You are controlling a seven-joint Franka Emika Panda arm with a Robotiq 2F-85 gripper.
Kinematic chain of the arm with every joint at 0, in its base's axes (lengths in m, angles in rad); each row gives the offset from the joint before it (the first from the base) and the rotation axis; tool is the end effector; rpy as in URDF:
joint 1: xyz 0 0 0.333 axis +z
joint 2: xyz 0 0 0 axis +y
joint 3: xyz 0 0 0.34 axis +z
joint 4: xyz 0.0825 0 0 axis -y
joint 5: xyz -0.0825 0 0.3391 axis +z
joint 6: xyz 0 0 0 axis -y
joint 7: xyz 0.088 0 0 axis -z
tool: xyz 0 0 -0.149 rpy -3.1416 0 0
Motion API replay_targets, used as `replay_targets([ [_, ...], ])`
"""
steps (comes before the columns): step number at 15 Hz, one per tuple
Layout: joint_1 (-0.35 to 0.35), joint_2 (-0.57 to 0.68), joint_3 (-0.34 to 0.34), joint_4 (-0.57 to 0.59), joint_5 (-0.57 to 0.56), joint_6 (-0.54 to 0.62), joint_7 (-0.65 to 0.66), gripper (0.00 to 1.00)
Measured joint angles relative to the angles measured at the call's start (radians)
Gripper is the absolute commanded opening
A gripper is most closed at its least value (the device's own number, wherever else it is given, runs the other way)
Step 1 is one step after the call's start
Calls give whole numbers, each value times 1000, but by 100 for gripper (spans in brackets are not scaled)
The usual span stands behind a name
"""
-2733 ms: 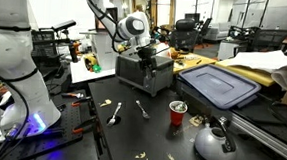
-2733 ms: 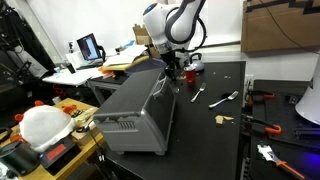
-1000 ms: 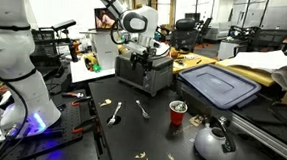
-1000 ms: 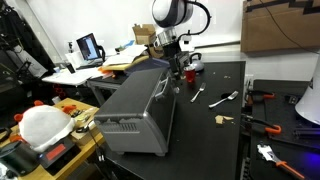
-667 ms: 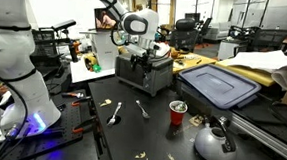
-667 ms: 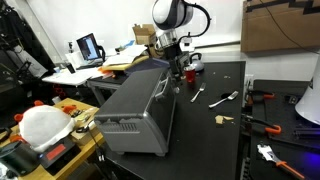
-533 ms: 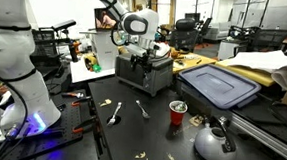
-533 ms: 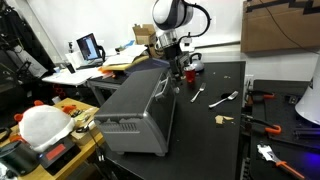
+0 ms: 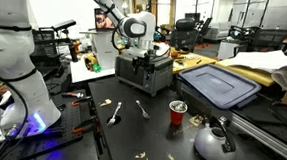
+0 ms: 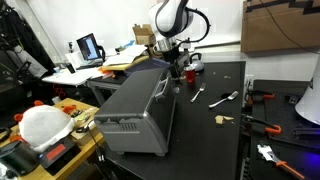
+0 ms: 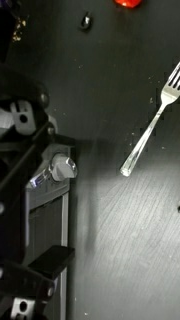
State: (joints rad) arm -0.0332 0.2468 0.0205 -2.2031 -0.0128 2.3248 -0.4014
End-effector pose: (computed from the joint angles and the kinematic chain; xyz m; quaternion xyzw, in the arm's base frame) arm 0.5116 -0.0071 0.2752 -0.9784 -0.1972 0.0615 0.0110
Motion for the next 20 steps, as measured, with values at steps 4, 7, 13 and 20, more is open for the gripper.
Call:
replay_targets([
  [4, 38, 3, 6, -24, -85, 68, 61, 100],
  [7, 58, 6, 4, -34, -196, 111, 141, 100],
  [13, 76, 18, -21, -41, -393, 146, 276, 100],
  [20, 78, 39, -36, -41, -456, 162, 313, 60],
])
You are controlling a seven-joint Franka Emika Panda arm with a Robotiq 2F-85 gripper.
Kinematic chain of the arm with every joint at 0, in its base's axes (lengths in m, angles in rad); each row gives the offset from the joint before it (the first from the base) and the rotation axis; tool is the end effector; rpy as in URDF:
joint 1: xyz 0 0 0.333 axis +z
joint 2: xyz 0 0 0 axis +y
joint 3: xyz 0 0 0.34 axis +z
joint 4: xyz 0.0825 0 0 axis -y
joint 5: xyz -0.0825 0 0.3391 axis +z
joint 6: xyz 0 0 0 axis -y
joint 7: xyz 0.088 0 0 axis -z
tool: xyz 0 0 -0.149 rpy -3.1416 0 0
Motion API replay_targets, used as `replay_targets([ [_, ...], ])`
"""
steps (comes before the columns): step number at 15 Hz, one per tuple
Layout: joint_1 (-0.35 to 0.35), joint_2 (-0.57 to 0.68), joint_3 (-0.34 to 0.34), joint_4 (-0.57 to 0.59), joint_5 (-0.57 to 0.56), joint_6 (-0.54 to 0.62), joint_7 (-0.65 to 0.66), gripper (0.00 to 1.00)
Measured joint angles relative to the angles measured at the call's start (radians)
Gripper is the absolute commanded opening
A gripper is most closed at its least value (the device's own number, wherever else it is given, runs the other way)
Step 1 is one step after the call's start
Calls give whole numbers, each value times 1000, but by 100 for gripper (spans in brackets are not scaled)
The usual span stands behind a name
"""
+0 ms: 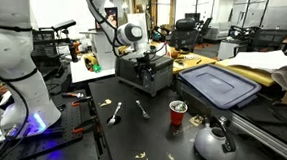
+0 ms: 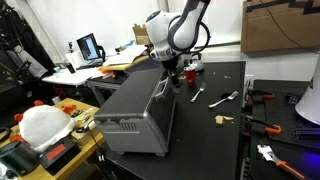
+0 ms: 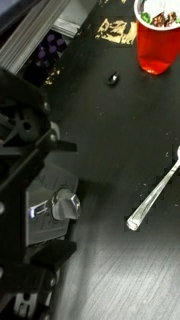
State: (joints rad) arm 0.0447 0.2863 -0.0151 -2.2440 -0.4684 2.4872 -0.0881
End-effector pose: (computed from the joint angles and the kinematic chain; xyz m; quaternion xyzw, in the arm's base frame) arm 0.5207 0.0060 0.2542 0.9594 0.2442 -0.0254 0.1387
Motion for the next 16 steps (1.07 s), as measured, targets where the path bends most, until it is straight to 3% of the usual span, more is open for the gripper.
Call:
replay_targets([
  [8, 22, 2, -3, 0, -32, 6, 51, 2],
  [16, 38, 1, -12, -6, -136, 9, 169, 3],
])
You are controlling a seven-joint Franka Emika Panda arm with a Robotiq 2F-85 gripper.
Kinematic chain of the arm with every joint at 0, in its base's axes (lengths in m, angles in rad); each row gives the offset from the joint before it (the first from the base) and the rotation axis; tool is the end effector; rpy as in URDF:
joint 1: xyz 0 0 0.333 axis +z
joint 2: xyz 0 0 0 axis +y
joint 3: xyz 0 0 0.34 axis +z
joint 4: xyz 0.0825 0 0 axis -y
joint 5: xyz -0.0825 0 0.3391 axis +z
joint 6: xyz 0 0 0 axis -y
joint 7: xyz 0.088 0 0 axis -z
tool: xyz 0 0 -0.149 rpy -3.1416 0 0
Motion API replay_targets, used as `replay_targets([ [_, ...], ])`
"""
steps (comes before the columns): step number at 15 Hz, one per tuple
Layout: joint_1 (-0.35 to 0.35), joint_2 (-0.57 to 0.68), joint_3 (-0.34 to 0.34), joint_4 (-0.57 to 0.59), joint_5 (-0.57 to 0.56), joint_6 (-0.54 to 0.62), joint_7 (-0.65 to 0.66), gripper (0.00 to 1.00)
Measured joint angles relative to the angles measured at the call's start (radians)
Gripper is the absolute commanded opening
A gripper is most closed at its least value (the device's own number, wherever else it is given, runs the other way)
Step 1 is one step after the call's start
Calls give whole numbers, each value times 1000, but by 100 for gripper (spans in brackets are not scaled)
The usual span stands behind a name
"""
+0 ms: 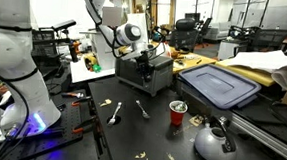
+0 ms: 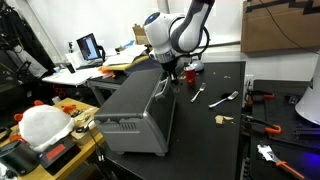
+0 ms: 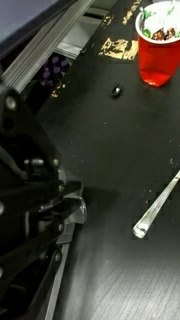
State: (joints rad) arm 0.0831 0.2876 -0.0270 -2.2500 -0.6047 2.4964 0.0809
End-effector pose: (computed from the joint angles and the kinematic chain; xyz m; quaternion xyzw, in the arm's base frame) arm 0.5205 0.0182 0.2530 0.9566 0.2301 -0.0082 0.1788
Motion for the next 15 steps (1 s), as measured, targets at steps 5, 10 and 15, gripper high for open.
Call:
replay_targets([
  [5, 45, -2, -17, -22, -212, 0, 207, 6],
  [10, 61, -3, -20, -42, -375, -2, 363, 62],
  [15, 32, -3, -11, -42, -323, 0, 323, 98],
])
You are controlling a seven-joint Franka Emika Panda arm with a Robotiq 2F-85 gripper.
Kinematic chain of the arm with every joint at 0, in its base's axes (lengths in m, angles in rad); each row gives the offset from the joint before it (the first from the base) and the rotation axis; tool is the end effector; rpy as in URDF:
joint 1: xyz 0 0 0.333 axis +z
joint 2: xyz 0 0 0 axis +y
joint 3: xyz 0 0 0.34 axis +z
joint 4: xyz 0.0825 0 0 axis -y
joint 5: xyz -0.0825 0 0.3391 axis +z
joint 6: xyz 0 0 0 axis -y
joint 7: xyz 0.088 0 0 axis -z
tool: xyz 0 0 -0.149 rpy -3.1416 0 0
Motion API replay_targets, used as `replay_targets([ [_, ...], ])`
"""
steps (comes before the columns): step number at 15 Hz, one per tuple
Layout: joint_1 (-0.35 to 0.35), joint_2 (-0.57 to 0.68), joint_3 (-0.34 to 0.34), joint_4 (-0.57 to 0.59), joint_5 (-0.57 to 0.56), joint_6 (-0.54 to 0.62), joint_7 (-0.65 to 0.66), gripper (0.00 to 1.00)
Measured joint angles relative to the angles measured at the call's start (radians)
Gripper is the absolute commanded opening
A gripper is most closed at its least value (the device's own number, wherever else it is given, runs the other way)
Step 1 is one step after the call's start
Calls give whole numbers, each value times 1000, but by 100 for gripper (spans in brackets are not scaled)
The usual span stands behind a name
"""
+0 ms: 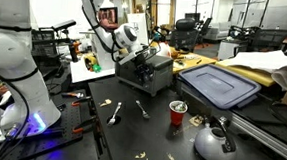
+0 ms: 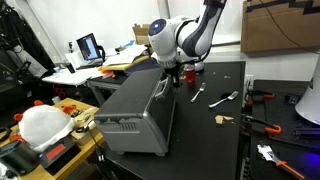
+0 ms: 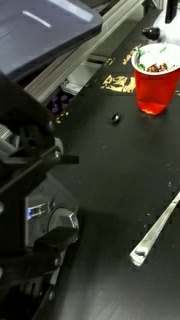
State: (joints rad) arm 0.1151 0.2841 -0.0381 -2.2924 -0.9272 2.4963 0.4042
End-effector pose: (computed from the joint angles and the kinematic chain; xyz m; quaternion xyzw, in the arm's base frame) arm 0.5078 0.0235 0.2429 0.9401 0.2180 0.0253 0.2607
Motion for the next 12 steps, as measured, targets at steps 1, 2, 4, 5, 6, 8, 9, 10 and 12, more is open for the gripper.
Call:
replay_targets([
  [1, -12, 0, 3, 0, 39, 3, -39, 100],
  [2, -27, 0, 8, 1, 93, 9, -98, 100],
  [4, -64, 0, 22, 4, 224, 15, -240, 100],
  [5, -81, -1, 28, 6, 290, 15, -311, 100],
  [6, -95, -1, 32, 8, 360, 15, -384, 100],
  [8, -118, -1, 35, 14, 490, 13, -517, 100],
  [9, -130, -1, 39, 18, 554, 8, -582, 100],
  [10, -144, -1, 46, 24, 617, -1, -644, 100],
  [12, -169, -1, 60, 39, 728, -34, -750, 100],
])
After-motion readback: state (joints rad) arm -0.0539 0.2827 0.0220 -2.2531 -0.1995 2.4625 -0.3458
